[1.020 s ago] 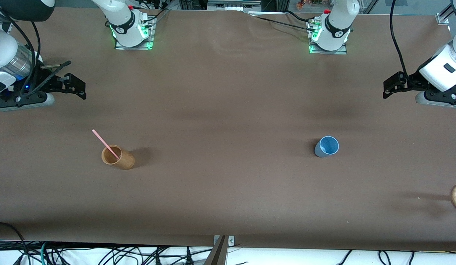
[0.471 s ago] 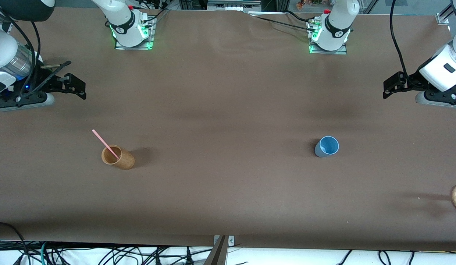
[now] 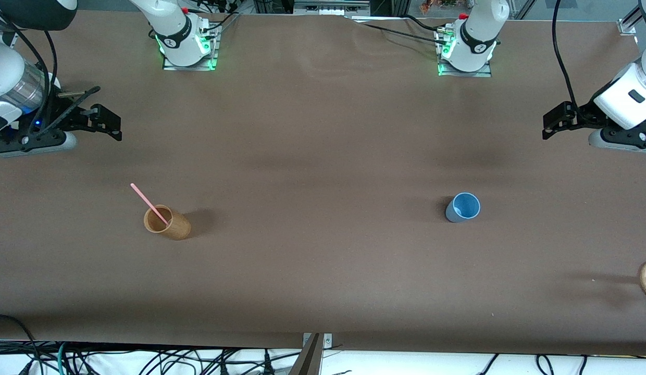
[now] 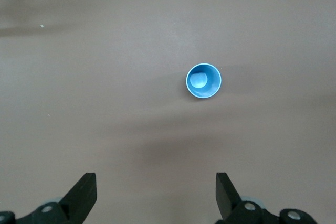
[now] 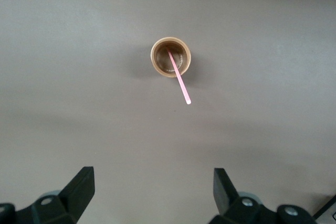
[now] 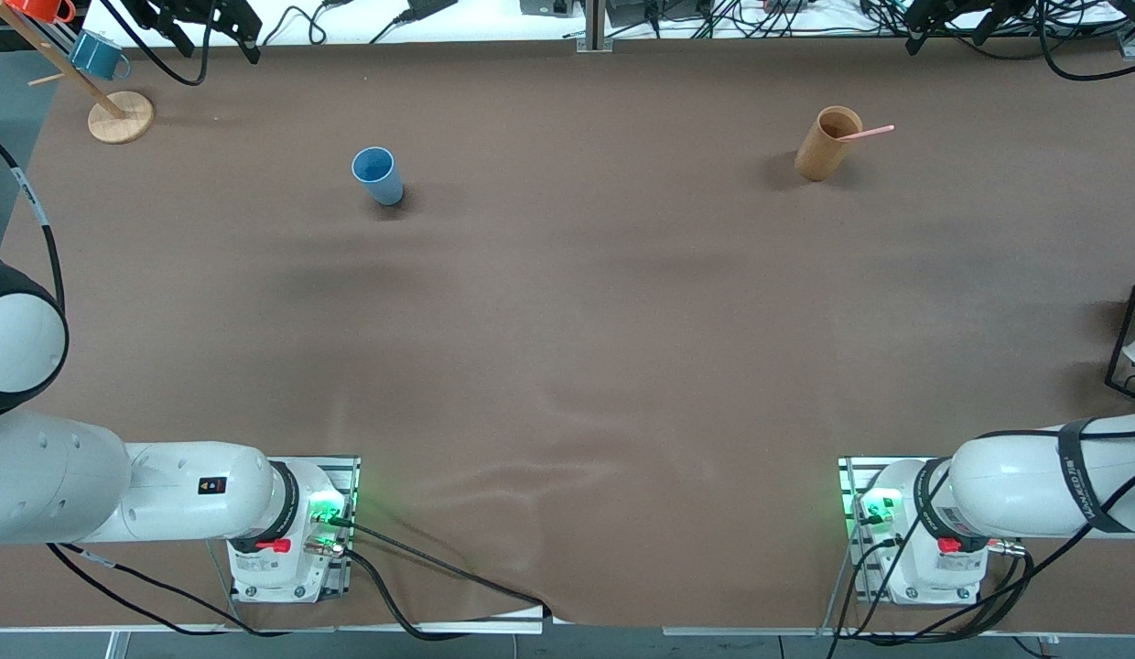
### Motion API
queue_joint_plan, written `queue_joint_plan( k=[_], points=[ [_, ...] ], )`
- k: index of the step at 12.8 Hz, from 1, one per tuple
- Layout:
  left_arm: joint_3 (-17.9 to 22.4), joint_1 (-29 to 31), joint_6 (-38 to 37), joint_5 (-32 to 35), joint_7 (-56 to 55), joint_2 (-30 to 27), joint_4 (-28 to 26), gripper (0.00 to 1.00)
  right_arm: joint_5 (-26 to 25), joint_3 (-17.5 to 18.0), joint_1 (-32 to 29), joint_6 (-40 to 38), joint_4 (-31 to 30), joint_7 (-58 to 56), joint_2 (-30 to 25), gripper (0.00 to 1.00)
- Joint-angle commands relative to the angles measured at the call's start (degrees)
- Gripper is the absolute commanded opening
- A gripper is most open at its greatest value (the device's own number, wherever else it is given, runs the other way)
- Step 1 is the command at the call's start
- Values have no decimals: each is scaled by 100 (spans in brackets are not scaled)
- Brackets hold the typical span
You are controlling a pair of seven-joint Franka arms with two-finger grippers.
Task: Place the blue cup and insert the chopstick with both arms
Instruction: 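Reach the pink chopstick with the right gripper while the left gripper nears the cup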
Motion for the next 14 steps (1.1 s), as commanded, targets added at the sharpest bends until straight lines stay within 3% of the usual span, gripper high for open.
queue_joint_plan(
  k=[1,8,10,14],
  points=[
    [12,-26,-55,-142,-13,-57,-23,100,29,20,-23,-92,119,80,38,100],
    [4,-70,-46,-203,14,136,-67,100,-41,20,-49,-48,75,-60,257,100],
    [12,-53,199,-379,13,460,-136,100,3,20,-50,30,128,-192,642,100],
    [-40,-105,1673,-300,40,1382,-356,100,-32,29,-14,488,846,-1044,1863,100]
  ],
)
